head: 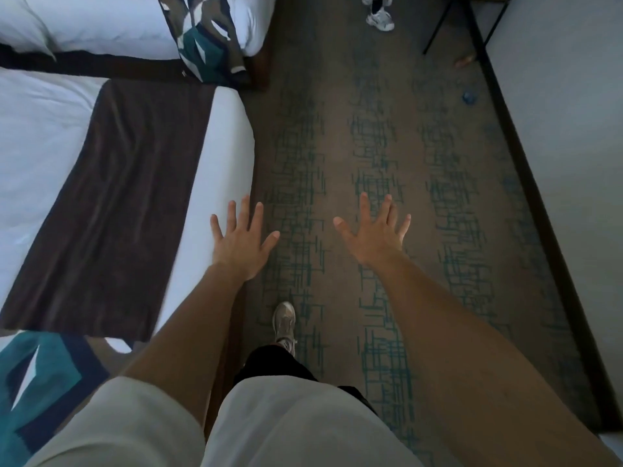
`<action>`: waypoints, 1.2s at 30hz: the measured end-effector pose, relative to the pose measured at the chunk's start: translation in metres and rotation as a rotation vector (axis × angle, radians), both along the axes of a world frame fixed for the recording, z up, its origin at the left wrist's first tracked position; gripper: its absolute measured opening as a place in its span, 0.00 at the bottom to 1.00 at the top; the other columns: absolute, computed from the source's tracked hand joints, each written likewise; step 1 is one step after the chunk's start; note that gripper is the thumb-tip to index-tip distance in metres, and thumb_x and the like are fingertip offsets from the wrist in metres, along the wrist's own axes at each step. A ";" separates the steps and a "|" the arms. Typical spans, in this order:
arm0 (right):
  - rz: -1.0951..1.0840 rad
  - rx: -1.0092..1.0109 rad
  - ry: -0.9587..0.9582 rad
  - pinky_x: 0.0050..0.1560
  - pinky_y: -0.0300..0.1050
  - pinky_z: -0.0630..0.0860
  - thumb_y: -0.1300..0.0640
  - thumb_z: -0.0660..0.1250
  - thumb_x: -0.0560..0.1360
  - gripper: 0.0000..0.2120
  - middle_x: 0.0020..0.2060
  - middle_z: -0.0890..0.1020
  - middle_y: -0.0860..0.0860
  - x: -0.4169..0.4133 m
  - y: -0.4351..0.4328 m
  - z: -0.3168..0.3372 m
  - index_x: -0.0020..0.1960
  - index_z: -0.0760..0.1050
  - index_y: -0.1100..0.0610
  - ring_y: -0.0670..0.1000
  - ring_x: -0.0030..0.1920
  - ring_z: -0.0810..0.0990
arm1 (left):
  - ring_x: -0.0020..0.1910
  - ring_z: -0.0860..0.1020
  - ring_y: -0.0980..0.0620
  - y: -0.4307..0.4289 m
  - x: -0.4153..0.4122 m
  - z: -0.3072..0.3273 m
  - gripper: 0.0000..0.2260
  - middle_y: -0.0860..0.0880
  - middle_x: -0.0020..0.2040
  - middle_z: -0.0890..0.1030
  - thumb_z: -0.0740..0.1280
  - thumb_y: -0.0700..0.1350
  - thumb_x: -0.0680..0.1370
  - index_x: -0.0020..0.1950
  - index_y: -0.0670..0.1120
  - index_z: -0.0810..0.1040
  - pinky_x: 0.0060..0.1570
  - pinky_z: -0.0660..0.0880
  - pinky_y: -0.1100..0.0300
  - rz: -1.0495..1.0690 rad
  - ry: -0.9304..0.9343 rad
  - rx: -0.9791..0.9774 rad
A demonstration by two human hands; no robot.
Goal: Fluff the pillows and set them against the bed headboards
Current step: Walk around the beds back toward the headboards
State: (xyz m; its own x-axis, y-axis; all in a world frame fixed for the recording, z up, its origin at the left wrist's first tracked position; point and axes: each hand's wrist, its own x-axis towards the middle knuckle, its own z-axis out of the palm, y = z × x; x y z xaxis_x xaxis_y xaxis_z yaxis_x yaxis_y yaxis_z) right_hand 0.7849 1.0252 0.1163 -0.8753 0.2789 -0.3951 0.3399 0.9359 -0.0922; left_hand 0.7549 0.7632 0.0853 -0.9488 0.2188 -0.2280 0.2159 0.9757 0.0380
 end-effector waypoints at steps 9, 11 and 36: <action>-0.016 -0.056 0.032 0.76 0.69 0.34 0.25 0.39 0.77 0.42 0.80 0.37 0.63 -0.141 -0.033 0.007 0.82 0.34 0.47 0.63 0.81 0.37 | 0.81 0.36 0.40 -0.009 -0.140 0.005 0.37 0.47 0.83 0.36 0.39 0.70 0.78 0.83 0.53 0.41 0.75 0.36 0.35 -0.008 -0.046 0.008; 0.000 -0.049 0.039 0.76 0.69 0.34 0.26 0.40 0.77 0.42 0.80 0.37 0.63 -0.165 -0.036 0.007 0.82 0.35 0.47 0.63 0.81 0.37 | 0.80 0.36 0.40 -0.007 -0.167 0.007 0.37 0.47 0.83 0.36 0.39 0.70 0.78 0.83 0.53 0.41 0.75 0.36 0.35 -0.009 -0.042 0.018; 0.229 -0.019 0.043 0.76 0.70 0.36 0.25 0.38 0.76 0.43 0.80 0.38 0.65 -0.491 0.060 -0.013 0.82 0.36 0.48 0.64 0.81 0.38 | 0.81 0.39 0.39 0.084 -0.446 0.001 0.39 0.47 0.83 0.39 0.37 0.70 0.76 0.83 0.52 0.45 0.77 0.39 0.33 0.241 -0.009 0.061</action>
State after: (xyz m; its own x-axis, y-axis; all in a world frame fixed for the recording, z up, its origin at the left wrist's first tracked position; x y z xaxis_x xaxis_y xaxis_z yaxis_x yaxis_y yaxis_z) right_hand 0.2938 1.0855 0.1029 -0.9309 0.0640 -0.3596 0.1142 0.9862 -0.1201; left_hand 0.3091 0.8477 0.0862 -0.9731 -0.0003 -0.2304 -0.0239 0.9947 0.0996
